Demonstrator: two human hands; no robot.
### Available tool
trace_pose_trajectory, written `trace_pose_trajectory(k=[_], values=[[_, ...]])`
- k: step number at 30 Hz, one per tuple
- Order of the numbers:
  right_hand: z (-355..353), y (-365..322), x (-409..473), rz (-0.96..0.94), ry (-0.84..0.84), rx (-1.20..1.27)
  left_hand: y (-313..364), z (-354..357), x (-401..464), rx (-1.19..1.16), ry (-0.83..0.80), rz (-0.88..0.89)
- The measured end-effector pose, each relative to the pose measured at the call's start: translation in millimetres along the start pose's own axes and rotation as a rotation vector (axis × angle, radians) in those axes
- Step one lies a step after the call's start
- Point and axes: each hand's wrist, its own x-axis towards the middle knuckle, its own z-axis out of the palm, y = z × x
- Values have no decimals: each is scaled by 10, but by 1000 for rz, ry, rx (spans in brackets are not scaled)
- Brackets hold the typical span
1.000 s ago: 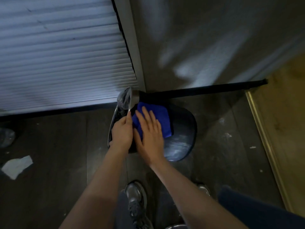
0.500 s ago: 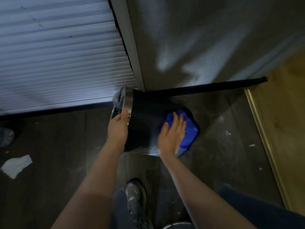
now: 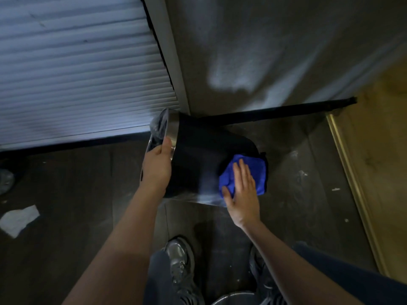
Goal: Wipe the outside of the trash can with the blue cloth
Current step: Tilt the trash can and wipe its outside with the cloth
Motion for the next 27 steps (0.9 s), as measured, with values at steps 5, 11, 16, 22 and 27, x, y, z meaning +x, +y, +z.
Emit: trace_pose_trajectory(k=[5,11,16,22,27], values=[[26,-395,257,365,241,240,-12,-27,-53,-30,8,-55],[116,-1300,604,52,152,223,5,51,22,-100,47,-58],[64,-966,440,-310,17,63,-20,-21,68,-56,-5,-77],[-8,-197,289,-98,158,70,-50,-148,-26,-279,-213,-13],[-94,-93,365,172,308,255,-115,-60,-168,108,-304,244]])
